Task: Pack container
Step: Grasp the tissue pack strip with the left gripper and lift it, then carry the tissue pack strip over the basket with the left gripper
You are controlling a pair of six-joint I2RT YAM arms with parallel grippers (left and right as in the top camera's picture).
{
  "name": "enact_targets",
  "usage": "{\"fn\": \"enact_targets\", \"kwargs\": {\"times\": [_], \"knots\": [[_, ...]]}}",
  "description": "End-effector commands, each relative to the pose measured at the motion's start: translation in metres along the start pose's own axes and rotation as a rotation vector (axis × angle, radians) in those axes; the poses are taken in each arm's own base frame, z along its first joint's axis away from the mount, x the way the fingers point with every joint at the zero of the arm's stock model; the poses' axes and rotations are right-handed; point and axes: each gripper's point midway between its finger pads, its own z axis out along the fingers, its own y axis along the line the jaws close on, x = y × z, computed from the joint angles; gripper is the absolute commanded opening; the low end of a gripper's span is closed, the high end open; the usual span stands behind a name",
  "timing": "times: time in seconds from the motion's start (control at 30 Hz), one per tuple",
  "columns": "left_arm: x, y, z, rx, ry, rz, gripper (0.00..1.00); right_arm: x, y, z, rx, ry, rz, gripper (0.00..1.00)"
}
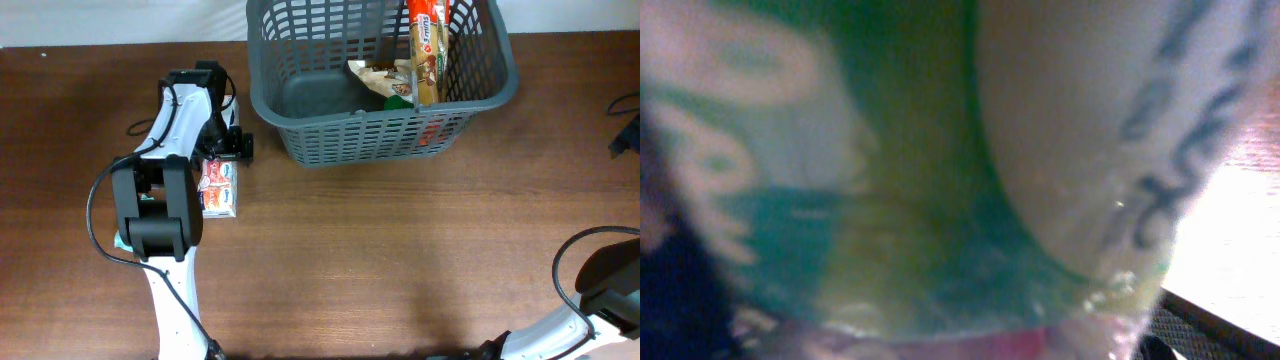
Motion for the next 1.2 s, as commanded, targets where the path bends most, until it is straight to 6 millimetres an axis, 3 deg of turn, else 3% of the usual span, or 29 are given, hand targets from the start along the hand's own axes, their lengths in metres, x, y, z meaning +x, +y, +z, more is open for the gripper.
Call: {"fn": "enact_targets", "kwargs": {"times": [0.0, 0.13, 0.23, 0.37, 0.53, 0.8, 0.93, 1.03, 1.17], "knots": [[0.004, 0.0, 0.009, 0.012, 0.027, -0.015, 0.82, 0.0, -0.003, 0.002, 0.014, 0.001, 0.015, 0.99], [0.004, 0.0, 0.009, 0.012, 0.027, -0.016, 0.4, 0.0, -0.003, 0.002, 0.014, 0.001, 0.015, 0.99], [0.004, 0.0, 0.009, 0.011, 0.028, -0.017, 0.2, 0.0, -0.003, 0.002, 0.014, 0.001, 0.015, 0.99], [0.004, 0.0, 0.009, 0.012, 0.028, -0.023, 0.02, 0.0, -0.003, 0.002, 0.014, 0.001, 0.015, 0.99], [-0.001, 0.022, -0.003, -0.029, 0.012, -0.137, 0.02, 0.0, -0.003, 0.002, 0.013, 0.001, 0.015, 0.99], [-0.014, 0.1, -0.057, -0.065, -0.063, -0.398, 0.02, 0.0, -0.003, 0.002, 0.013, 0.001, 0.015, 0.99], [-0.019, 0.126, -0.105, -0.095, -0.147, -0.471, 0.02, 0.0, -0.003, 0.002, 0.013, 0.001, 0.015, 0.99], [-0.024, 0.13, -0.153, -0.087, -0.253, -0.482, 0.02, 0.0, -0.003, 0.002, 0.014, 0.001, 0.015, 0.99], [-0.026, 0.118, -0.223, -0.059, -0.439, -0.464, 0.02, 0.0, -0.003, 0.002, 0.013, 0.001, 0.015, 0.99]]}}
